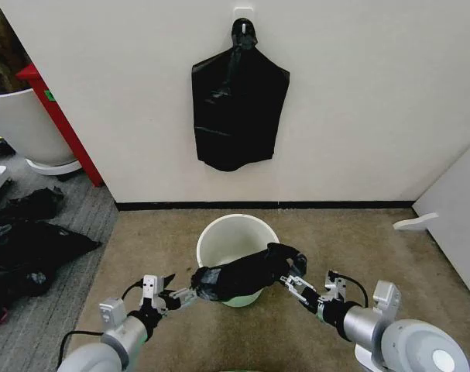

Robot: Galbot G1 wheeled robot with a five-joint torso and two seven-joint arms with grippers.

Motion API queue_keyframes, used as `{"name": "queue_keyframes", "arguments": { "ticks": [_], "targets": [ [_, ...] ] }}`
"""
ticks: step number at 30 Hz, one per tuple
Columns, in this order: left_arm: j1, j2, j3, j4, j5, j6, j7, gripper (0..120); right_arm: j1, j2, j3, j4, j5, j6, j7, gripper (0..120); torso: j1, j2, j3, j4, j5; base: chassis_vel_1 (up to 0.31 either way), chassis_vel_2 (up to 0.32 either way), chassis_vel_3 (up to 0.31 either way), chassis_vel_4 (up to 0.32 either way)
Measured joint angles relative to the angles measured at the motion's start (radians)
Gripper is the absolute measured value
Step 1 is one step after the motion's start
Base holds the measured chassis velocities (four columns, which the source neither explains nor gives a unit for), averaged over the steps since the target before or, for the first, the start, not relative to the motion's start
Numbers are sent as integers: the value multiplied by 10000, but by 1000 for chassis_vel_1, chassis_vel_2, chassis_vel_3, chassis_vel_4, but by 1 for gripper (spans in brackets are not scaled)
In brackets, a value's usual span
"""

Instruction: Place the garbage bag over the trash bin.

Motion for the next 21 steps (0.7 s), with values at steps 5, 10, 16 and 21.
{"name": "queue_keyframes", "arguments": {
  "ticks": [5,10,16,21],
  "targets": [
    [207,463,-344,251,-74,-136,630,100,154,-88,13,-8,-34,15,-15,100,0,0,0,2,-1,0,0,0,0],
    [527,712,-1053,333,-579,-527,2821,100,98,-69,-1,-3,-118,9,-26,100,0,0,0,1,-1,0,0,0,0],
    [658,921,-1983,887,-868,-908,6076,100,73,-68,-19,18,-140,-28,-32,100,0,0,0,1,1,0,0,0,0],
    [640,1082,-2678,1287,-710,-1020,8177,100,183,-133,-22,-8,-144,-28,-49,100,0,0,0,1,-1,0,0,0,0]
  ]
}}
